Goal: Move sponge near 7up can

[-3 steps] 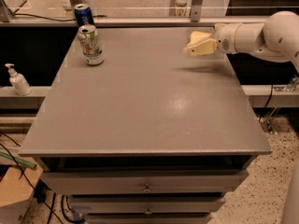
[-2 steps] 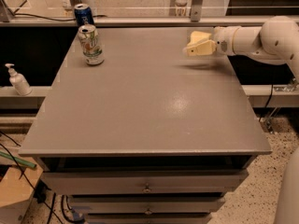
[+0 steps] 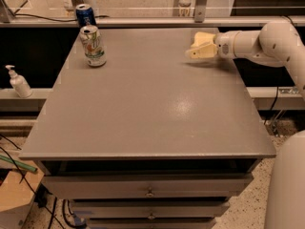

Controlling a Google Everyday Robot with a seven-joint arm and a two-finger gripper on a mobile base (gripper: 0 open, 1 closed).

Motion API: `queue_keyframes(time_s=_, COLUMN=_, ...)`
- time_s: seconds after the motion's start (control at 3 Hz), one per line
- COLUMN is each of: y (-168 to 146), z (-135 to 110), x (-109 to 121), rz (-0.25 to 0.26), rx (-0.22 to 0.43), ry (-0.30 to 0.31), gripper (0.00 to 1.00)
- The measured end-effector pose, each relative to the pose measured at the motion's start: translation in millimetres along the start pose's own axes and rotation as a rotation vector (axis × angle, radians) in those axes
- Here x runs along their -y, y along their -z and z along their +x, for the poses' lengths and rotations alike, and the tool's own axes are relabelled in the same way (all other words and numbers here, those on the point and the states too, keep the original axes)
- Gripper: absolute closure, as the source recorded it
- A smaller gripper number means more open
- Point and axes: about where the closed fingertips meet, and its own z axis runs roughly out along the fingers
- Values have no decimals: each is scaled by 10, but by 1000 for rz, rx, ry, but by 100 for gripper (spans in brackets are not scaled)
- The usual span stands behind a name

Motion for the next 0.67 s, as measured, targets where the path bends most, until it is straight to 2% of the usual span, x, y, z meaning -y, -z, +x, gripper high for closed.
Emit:
queue_keyframes(time_s=0.33, y=-36, z=41, x=36, rz=8, rx=-13, ry=-5, gripper=18)
queue_keyframes(time_s=0.67, y=-33, z=83, x=74, rz=17, rx=-23, ry=-10, gripper=41)
